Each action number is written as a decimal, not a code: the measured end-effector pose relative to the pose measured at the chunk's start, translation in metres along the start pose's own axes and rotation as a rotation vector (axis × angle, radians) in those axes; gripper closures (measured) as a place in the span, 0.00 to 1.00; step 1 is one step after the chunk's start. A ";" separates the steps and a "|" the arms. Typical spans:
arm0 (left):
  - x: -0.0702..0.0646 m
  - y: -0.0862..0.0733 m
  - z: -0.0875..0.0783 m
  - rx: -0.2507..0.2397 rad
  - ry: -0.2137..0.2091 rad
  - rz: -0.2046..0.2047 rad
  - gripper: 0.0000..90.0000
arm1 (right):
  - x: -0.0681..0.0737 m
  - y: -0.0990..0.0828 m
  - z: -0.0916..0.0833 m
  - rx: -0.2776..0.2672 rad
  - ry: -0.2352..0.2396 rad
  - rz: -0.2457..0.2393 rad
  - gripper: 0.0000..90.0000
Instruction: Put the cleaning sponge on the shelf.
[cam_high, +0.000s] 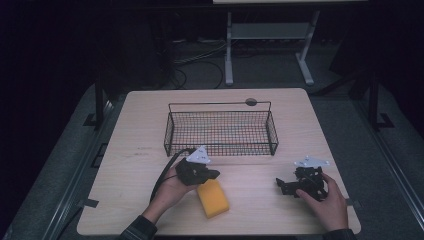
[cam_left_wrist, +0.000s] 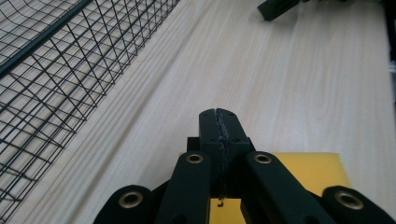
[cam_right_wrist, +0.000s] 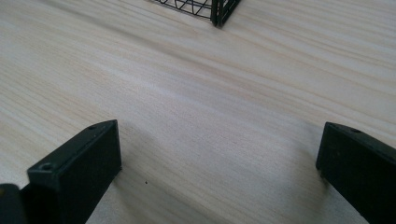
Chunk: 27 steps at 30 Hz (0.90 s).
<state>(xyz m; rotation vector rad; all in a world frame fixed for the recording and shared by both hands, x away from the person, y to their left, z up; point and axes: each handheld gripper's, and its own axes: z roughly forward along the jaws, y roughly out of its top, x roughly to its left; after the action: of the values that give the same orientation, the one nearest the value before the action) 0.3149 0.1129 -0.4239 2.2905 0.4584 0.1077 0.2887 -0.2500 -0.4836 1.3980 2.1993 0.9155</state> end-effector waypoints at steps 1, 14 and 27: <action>0.001 0.000 0.002 0.005 -0.001 0.000 1.00 | 0.000 0.000 0.000 0.000 0.000 -0.001 0.00; 0.009 -0.008 0.008 0.034 0.006 -0.023 1.00 | 0.000 0.000 0.000 0.000 0.000 0.000 0.00; 0.012 -0.016 0.002 0.037 0.023 -0.042 1.00 | 0.000 0.000 0.000 0.000 0.000 0.001 0.00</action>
<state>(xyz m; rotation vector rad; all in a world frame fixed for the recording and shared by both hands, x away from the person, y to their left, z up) 0.3224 0.1257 -0.4373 2.3161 0.5246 0.1055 0.2887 -0.2500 -0.4836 1.3989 2.1990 0.9159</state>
